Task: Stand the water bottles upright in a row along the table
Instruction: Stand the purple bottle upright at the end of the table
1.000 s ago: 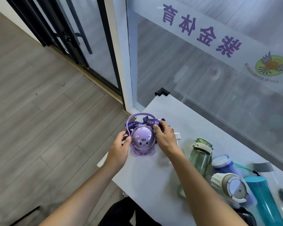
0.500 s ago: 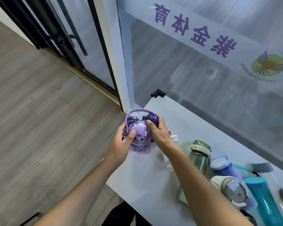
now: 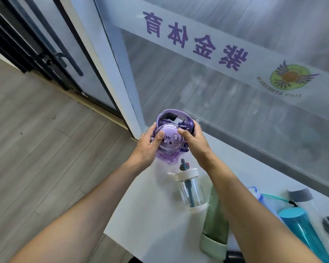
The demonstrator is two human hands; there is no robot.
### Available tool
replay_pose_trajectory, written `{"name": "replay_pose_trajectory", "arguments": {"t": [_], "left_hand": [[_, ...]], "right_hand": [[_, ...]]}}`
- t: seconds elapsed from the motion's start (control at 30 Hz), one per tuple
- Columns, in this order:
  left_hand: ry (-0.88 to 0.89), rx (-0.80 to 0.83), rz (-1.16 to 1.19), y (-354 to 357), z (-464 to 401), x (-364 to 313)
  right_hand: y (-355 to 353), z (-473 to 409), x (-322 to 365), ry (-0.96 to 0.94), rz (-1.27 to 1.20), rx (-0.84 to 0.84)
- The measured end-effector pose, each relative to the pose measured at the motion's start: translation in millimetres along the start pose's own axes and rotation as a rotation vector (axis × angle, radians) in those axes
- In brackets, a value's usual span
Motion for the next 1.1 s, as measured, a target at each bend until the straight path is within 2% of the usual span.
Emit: {"name": "replay_pose_trajectory", "arguments": {"t": [0.37, 0.57, 0.87, 1.0, 1.1], "left_hand": [[-0.011, 0.04, -0.103, 21.2, -40.3, -21.1], [-0.011, 0.008, -0.088, 22.1, -41.1, -19.5], [-0.096, -0.065, -0.053, 19.0, -31.2, -12.4], [-0.093, -0.077, -0.196, 13.1, -14.6, -10.2], [-0.043, -0.112, -0.4, 7.8, 6.4, -3.7]], "right_hand": [[-26.0, -31.9, 3.8, -0.004, -0.055, -0.062], [-28.6, -36.1, 3.3, -0.007, -0.056, -0.061], [-43.6, -14.4, 6.4, 0.006, 0.147, -0.153], [-52.2, 11.6, 2.0, -0.023, 0.238, -0.225], [-52.4, 36.9, -13.0, -0.002, 0.356, -0.217]]}}
Point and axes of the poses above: each hand's wrist, its own z-axis away from the middle knuckle, its own y-axis out of the palm, x = y × z, the point moved 6 cm from there along -z, towards the middle knuckle, and after that the axes turned 7 degrees about -y, right-handed, at the moved point
